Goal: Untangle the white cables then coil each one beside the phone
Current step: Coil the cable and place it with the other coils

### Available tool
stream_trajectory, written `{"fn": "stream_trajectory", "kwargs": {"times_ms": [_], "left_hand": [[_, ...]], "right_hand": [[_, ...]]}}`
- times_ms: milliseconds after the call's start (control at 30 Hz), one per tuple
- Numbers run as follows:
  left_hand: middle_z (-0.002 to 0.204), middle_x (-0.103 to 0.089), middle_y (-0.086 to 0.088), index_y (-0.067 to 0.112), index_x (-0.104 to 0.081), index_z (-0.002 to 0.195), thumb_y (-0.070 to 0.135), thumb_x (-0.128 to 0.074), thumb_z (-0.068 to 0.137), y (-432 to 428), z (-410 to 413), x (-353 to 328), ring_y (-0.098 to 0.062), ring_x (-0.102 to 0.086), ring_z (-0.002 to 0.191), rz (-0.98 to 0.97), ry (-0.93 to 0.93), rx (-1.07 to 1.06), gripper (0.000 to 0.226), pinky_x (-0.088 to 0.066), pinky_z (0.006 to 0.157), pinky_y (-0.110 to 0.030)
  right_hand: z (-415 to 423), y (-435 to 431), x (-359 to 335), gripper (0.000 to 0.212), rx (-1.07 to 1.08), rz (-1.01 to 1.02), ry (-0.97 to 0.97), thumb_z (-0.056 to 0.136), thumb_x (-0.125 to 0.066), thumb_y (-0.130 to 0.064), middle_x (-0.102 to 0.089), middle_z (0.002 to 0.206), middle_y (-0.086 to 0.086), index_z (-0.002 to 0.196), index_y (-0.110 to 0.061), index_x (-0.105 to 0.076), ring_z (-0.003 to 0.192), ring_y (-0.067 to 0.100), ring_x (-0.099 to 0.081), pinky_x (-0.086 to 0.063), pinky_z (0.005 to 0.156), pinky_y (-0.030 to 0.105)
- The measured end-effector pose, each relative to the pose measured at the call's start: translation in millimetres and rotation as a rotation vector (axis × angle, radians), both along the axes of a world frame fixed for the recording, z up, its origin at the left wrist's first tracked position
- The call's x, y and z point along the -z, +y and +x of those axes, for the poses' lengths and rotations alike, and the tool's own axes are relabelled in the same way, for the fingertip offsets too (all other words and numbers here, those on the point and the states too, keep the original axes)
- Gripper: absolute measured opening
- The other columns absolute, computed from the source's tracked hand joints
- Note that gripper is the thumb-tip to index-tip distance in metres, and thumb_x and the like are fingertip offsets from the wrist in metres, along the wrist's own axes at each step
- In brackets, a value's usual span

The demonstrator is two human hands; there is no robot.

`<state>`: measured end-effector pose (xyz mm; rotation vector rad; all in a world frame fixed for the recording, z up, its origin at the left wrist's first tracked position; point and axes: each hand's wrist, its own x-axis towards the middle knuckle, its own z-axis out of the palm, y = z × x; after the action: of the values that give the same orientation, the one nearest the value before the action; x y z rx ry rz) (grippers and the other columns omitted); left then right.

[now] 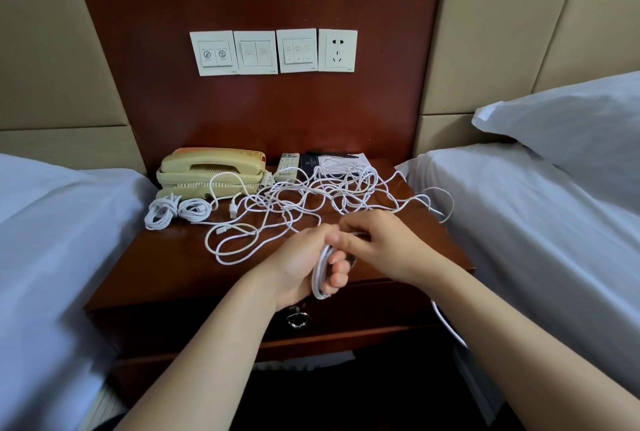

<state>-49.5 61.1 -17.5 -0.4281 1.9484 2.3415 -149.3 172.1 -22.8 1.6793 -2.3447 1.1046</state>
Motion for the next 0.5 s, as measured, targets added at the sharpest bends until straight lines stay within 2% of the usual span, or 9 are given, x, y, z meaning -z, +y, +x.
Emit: {"fn": "stream_trajectory", "kwargs": {"times_ms": [67,200,300,500], "left_hand": [[0.042,-0.037,-0.002,0.013,-0.036,0.049,0.028,-0.029,0.101,3.8,-3.2,-0.1,-0.013,-0.036,0.033,-0.019,0.013,-0.099,0.055,-0.026,0.035,-0.017],[0.041,-0.029,0.000,0.013,-0.031,0.054,0.016,-0.027,0.096,10.5,-7.2,0.0,-0.012,-0.031,0.030,-0.049,0.003,-0.265,0.042,-0.021,0.034,-0.014],[0.041,-0.031,-0.003,0.010,-0.032,0.053,0.013,-0.027,0.094,11.9,-9.2,1.7,-0.015,-0.034,0.031,-0.078,-0.001,-0.362,0.041,-0.023,0.035,-0.015],[0.036,-0.036,-0.004,0.009,-0.034,0.051,0.024,-0.028,0.100,13.0,-8.0,-1.8,-0.017,-0.036,0.031,-0.123,0.083,-0.501,0.051,-0.026,0.036,-0.018]], "right_hand": [[0.0,-0.4,1.4,0.052,0.027,-0.017,-0.020,0.080,-0.044,-0.062,-0.056,0.061,0.006,0.069,-0.013,-0.056,0.061,0.020,-0.050,-0.040,0.061,0.035],[2.9,-3.3,5.1,0.039,0.079,-0.001,0.016,0.086,-0.043,-0.053,-0.062,0.065,0.003,0.072,-0.020,-0.058,0.064,0.017,-0.054,-0.042,0.066,0.035],[4.0,-7.0,8.5,0.034,0.113,-0.012,0.041,0.091,-0.049,-0.049,-0.064,0.066,-0.001,0.075,-0.021,-0.061,0.066,0.016,-0.057,-0.044,0.068,0.036],[10.4,-14.7,8.0,0.044,0.124,-0.194,0.007,0.084,-0.047,-0.055,-0.062,0.059,-0.001,0.069,-0.016,-0.062,0.058,0.014,-0.057,-0.044,0.061,0.034]]}}
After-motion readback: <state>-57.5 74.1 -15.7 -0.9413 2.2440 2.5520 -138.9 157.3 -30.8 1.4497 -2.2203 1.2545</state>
